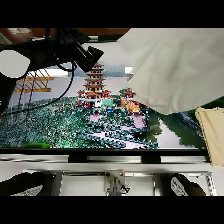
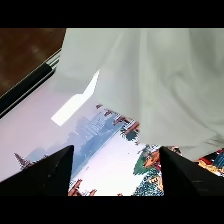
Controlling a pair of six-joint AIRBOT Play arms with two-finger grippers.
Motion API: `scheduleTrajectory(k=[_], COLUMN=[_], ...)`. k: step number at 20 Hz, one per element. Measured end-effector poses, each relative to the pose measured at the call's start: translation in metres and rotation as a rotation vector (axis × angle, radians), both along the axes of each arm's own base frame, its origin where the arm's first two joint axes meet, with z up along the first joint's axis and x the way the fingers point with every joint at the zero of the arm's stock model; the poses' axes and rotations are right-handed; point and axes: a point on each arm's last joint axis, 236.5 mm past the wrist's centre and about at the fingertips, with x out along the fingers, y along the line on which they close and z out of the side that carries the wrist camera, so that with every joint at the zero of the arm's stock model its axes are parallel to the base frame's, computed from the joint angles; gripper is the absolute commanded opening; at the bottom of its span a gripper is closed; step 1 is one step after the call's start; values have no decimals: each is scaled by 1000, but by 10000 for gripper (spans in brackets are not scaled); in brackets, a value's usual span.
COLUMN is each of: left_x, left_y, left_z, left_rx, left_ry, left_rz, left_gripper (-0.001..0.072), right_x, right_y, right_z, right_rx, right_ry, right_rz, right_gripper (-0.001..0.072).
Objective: Fold the shirts.
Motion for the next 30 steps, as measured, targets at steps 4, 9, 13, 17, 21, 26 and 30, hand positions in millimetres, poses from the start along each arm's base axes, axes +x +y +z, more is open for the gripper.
scheduleTrajectory(k=[4, 9, 13, 17, 21, 26, 30], left_x=[-12, -17, -18, -22, -27, -29, -30], left_y=[-15, -20, -21, -20, -17, -17, -16], left_z=[1, 2, 2, 5, 9, 10, 10], left_rx=[-5, -21, -44, -77, -86, -89, -88], left_ry=[2, 17, 41, 73, 83, 87, 90], left_rz=[-35, -42, -35, -22, -22, -21, -22], left_gripper=[611, 611, 611, 611, 611, 611, 610], right_x=[-66, -131, -166, -169, -156, -135, -135], right_y=[-68, -117, -145, -164, -171, -159, -153], right_z=[43, 90, 103, 89, 70, 72, 97], right_rx=[-127, -178, -175, -103, -12, -35, -109], right_ry=[-54, -164, -211, -226, -227, -204, -257], right_rz=[-309, -565, -708, -761, -763, -632, -590], right_gripper=[83, 83, 83, 83, 82, 82, 82])
